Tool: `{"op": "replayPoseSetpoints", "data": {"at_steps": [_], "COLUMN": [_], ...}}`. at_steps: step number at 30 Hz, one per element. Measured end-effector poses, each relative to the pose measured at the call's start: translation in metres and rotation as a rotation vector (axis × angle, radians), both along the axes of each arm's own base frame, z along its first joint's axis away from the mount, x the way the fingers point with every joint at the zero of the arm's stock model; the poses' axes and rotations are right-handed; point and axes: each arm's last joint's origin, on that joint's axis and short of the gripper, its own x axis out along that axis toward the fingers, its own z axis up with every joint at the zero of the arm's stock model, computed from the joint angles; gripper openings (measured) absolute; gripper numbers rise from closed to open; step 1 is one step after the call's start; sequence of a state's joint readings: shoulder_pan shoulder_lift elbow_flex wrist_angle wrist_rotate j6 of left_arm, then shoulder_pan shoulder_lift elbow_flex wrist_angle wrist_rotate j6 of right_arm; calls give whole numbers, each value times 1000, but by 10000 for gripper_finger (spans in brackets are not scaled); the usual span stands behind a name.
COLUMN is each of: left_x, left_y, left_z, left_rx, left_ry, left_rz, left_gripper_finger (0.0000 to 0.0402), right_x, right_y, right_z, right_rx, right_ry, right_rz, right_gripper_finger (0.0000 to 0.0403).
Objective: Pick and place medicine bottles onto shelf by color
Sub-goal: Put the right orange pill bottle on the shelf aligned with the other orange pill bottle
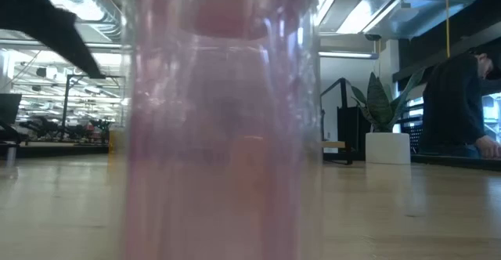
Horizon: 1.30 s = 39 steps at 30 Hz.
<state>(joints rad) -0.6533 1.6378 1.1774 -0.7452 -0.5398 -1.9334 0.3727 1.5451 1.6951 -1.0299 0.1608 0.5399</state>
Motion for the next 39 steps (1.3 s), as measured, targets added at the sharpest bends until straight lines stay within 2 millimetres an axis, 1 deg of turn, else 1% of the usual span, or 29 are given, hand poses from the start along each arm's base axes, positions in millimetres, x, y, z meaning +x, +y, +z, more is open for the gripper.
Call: {"op": "replayPoseSetpoints", "data": {"at_steps": [5,8,11,14,16,19,23,32,39], "left_x": [-13,-17,-20,-23,-27,-30,-35,-37,-36], "left_y": [0,1,4,7,9,12,16,18,18], "left_z": [-3,-4,1,7,12,18,25,27,27], "left_rx": [71,95,113,133,146,153,150,153,150], "left_ry": [92,131,149,158,171,168,161,165,165], "left_rz": [-26,-38,-87,-128,-148,-170,-172,-171,-169], "left_gripper_finger": [350,350,350,350,350,350,350,350,350], "right_x": [28,44,59,75,87,99,106,116,120], "right_y": [20,28,33,39,44,48,51,55,55], "right_z": [-37,-62,-85,-109,-124,-147,-169,-207,-226], "right_rx": [94,138,179,188,202,216,213,166,110], "right_ry": [127,198,249,272,271,311,358,413,442], "right_rz": [-163,-265,-375,-413,-409,-408,-433,-447,-419], "right_gripper_finger": [294,294,294,294,294,294,293,293,293]}}
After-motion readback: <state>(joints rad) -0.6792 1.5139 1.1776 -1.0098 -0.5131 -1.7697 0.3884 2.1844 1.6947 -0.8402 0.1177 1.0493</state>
